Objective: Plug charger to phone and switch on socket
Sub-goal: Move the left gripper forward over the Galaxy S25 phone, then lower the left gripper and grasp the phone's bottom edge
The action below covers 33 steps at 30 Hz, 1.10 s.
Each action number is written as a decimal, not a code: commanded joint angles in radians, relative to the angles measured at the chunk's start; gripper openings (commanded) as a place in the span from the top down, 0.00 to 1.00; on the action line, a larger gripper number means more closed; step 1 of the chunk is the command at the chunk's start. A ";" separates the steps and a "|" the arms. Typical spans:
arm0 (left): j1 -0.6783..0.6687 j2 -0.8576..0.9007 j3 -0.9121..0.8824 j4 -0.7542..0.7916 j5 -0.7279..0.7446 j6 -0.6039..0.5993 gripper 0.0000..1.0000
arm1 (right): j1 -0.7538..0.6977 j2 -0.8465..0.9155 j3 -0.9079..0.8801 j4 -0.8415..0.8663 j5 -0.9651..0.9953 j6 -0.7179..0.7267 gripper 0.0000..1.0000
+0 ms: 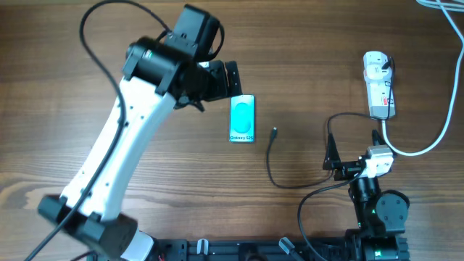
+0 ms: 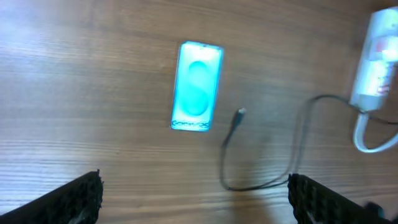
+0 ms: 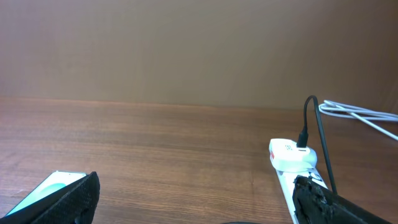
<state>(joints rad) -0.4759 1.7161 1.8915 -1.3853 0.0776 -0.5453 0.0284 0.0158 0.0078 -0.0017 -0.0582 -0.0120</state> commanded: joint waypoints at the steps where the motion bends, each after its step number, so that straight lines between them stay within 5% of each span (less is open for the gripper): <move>1: 0.002 0.109 0.039 -0.032 -0.057 -0.021 0.00 | 0.003 -0.006 -0.003 0.004 0.014 0.013 0.00; 19: -0.036 0.301 0.039 0.045 -0.069 -0.075 0.00 | 0.003 -0.006 -0.003 0.004 0.014 0.013 0.00; 33: -0.079 0.480 0.038 0.135 -0.067 0.018 0.00 | 0.003 -0.006 -0.003 0.004 0.014 0.013 0.00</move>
<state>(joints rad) -0.5552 2.1578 1.9144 -1.2781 0.0235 -0.5434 0.0284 0.0158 0.0078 -0.0013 -0.0578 -0.0120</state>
